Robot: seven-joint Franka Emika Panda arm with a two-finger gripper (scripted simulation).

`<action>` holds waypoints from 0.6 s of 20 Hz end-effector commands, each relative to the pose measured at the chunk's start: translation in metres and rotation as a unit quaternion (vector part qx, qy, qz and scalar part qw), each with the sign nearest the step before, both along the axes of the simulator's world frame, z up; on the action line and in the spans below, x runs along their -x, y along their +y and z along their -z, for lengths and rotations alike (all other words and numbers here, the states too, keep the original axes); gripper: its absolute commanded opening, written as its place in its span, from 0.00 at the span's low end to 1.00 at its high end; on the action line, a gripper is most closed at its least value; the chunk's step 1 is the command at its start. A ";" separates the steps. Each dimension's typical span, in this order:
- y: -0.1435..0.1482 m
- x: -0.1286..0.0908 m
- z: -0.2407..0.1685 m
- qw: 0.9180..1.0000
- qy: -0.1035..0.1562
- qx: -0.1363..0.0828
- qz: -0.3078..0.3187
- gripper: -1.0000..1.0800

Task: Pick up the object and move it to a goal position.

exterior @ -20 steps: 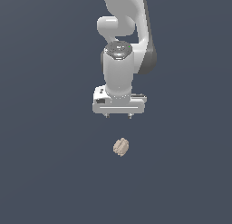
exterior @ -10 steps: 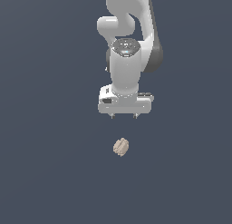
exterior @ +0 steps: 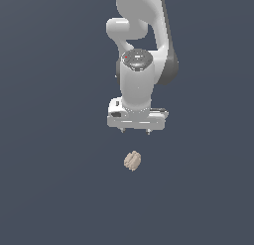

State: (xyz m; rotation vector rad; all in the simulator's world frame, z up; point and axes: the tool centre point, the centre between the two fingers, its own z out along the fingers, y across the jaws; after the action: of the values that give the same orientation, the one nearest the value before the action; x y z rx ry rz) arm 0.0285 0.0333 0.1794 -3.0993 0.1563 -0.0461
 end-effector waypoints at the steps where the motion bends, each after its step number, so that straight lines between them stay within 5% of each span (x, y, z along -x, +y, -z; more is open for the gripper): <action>1: -0.001 -0.006 0.006 1.000 0.002 0.000 0.020 0.96; 12: -0.005 -0.041 0.050 0.988 0.014 0.005 0.152 0.96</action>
State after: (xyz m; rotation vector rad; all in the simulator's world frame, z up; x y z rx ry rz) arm 0.0645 0.0293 0.1359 -3.0638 0.5692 -0.0147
